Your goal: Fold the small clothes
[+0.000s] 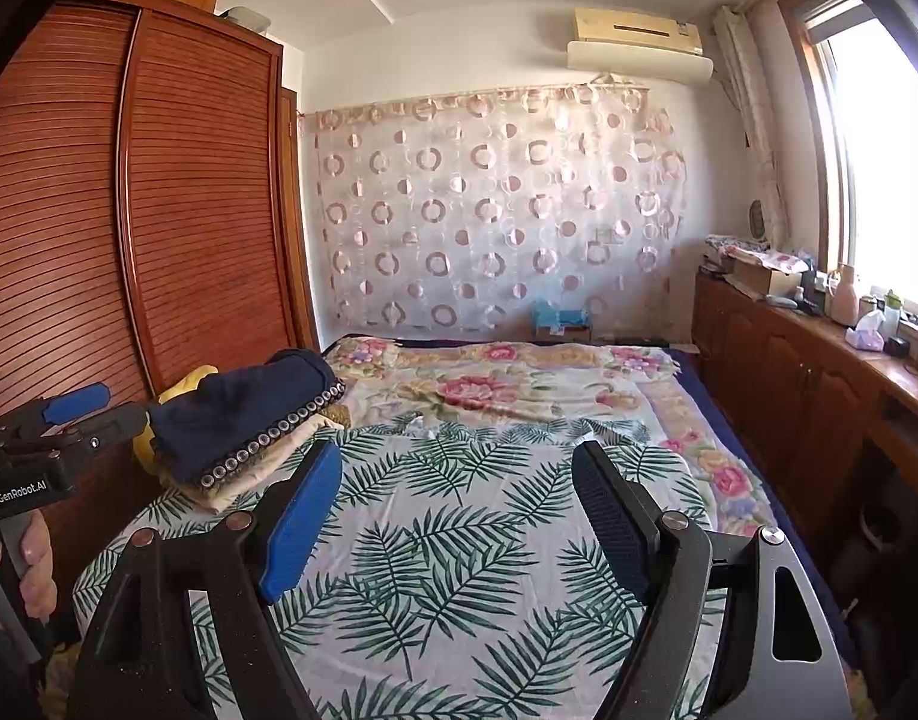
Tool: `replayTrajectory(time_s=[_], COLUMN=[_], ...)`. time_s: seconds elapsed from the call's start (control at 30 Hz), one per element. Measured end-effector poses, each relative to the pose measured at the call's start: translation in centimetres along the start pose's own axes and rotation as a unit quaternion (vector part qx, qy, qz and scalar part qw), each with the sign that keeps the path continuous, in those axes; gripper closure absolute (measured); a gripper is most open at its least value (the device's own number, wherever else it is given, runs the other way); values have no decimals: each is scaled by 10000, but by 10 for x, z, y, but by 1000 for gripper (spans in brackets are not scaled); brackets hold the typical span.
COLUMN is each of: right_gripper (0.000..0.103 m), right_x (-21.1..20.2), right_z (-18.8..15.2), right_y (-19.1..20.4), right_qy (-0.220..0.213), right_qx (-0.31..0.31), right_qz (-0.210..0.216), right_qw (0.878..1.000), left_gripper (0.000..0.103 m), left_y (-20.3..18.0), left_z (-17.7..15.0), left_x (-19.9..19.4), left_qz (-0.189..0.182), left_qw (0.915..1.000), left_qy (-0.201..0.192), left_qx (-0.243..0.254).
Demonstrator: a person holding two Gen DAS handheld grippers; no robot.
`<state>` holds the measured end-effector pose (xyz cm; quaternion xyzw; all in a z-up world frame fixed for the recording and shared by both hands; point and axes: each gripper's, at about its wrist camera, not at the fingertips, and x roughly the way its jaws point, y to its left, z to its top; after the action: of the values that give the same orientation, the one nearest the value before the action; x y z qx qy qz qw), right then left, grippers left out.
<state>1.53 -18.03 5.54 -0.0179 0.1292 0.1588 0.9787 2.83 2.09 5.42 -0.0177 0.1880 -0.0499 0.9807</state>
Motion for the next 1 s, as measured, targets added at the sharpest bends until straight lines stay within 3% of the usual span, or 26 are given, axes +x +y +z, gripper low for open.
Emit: replayTrajectory(time_s=[1.0], right_gripper=[22], right_x=[0], right_z=[-1], right_y=[-2], right_qy=[1], right_qx=[-24], right_qz=[27], right_qw=[10000], left_gripper=[17], left_y=[0], left_z=[-1], left_x=[-1], left_qz=[11], left_qw=[10000], left_qy=[-26], left_qx=[28])
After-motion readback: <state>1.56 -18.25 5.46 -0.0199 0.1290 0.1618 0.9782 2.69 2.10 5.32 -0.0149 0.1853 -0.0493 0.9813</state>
